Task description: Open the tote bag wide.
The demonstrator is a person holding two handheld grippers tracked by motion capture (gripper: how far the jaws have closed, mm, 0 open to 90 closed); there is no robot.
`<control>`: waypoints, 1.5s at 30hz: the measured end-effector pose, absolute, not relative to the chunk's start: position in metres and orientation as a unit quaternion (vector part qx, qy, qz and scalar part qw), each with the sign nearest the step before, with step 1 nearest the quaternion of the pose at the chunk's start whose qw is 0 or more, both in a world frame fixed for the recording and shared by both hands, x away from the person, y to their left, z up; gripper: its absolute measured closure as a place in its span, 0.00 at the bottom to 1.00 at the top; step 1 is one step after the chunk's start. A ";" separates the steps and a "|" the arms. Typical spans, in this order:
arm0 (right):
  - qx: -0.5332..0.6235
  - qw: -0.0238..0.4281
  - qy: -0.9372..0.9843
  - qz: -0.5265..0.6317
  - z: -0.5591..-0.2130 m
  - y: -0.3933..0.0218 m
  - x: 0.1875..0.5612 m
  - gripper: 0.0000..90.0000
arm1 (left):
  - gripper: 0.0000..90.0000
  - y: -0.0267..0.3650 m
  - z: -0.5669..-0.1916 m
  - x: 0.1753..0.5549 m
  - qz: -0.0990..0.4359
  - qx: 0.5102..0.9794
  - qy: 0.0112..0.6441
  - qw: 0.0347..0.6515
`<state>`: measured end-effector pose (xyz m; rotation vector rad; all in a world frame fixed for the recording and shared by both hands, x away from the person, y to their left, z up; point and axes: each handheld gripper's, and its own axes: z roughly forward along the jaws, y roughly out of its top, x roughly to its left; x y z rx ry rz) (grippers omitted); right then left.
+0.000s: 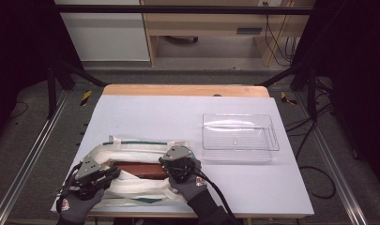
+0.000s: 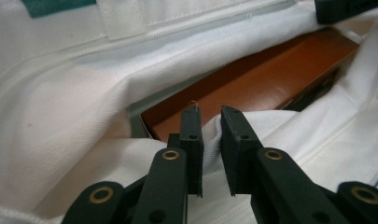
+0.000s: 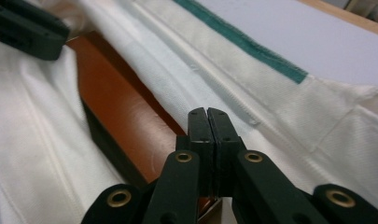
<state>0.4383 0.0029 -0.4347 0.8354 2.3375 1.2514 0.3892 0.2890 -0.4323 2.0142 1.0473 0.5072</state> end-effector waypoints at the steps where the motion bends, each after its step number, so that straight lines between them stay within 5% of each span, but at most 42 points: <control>1: 0.299 0.184 0.824 0.445 -0.434 0.002 0.439 1.00 | 0.89 0.289 -0.432 0.389 0.200 0.795 0.413 0.397; 13: 0.366 0.209 0.806 0.416 -0.447 0.004 0.465 0.99 | 0.92 0.293 -0.440 0.376 0.185 0.808 0.408 0.383; 17: 0.376 0.200 0.802 0.419 -0.447 0.002 0.468 0.90 | 0.86 0.292 -0.440 0.376 0.188 0.805 0.408 0.387; 18: 0.366 0.202 0.797 0.435 -0.442 -0.002 0.464 0.78 | 0.84 0.294 -0.438 0.377 0.184 0.798 0.410 0.402; 22: 0.333 0.192 0.793 0.472 -0.430 -0.008 0.446 0.67 | 0.71 0.299 -0.431 0.379 0.191 0.772 0.413 0.445; 31: 0.295 0.123 0.828 0.462 -0.436 -0.011 0.413 0.75 | 0.63 0.306 -0.423 0.409 0.226 0.766 0.430 0.422; 36: 0.297 0.088 0.832 0.460 -0.452 -0.009 0.404 0.78 | 0.69 0.304 -0.428 0.418 0.230 0.777 0.430 0.399; 45: 0.294 0.078 0.838 0.453 -0.464 -0.005 0.397 0.82 | 0.97 0.302 -0.427 0.430 0.218 0.785 0.449 0.366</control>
